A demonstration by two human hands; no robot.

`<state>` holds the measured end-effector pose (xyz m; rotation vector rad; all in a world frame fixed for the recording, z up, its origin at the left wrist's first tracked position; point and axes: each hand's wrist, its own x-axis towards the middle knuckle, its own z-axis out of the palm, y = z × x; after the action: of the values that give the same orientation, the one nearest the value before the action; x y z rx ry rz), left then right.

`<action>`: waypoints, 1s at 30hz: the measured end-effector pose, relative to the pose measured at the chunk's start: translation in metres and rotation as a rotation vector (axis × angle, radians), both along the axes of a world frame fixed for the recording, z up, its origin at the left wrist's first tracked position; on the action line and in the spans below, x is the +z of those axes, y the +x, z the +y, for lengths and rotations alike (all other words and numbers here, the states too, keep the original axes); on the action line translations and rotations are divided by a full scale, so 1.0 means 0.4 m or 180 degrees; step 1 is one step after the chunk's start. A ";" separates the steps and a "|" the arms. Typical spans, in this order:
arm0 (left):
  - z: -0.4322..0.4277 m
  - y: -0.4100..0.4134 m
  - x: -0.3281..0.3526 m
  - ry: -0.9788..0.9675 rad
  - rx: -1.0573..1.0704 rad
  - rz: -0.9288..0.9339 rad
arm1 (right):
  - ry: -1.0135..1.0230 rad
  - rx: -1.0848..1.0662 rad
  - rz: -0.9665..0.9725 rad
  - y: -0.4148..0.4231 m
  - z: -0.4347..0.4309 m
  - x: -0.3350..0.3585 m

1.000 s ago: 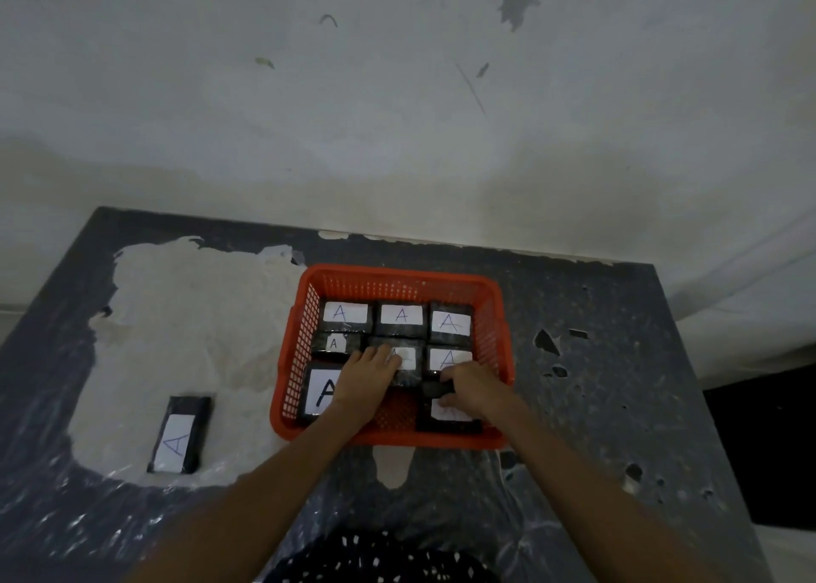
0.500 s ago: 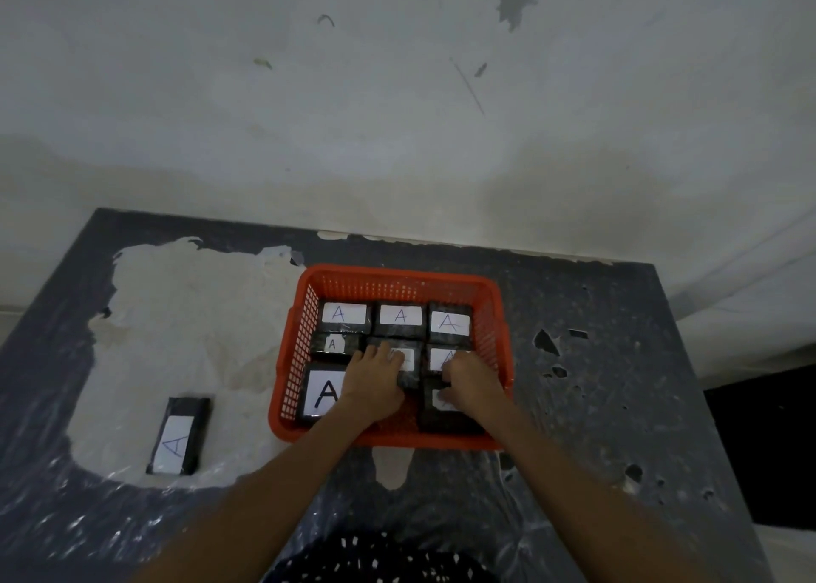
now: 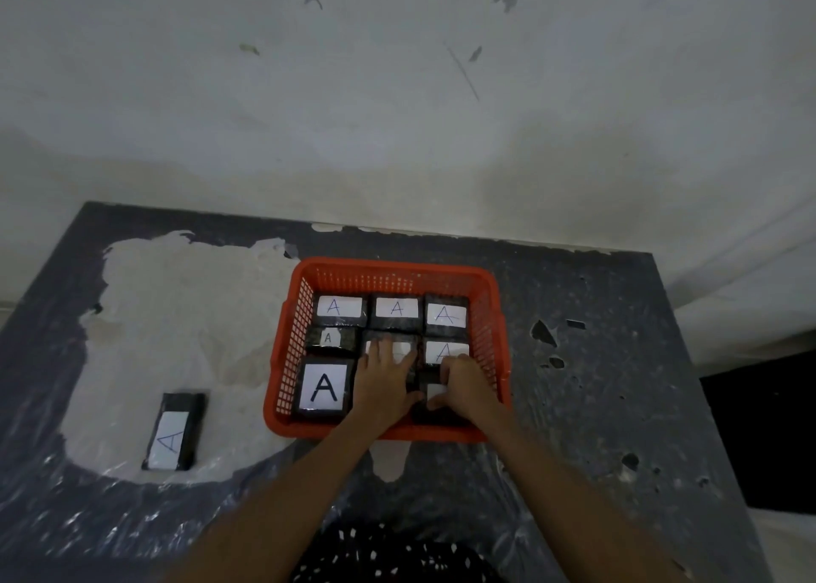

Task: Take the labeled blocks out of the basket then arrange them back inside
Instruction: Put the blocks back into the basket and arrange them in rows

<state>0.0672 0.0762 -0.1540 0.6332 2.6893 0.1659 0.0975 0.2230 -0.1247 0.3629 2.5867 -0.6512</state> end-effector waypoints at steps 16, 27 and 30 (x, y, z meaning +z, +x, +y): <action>-0.187 0.001 0.073 0.1288 -0.0436 0.0489 | -0.0649 0.0157 0.0870 0.062 -0.045 -0.010; -0.580 0.088 0.025 0.1279 0.2860 0.0863 | -0.0726 0.0248 0.1075 0.065 -0.118 -0.014; -0.654 0.108 0.003 0.0660 0.3142 0.0074 | -0.0712 0.0261 0.1067 0.066 -0.120 -0.012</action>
<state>0.1103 -0.1853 -0.1530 -0.6957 2.7708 0.6844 0.1240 0.1751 -0.1293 0.0788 2.7805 -1.0361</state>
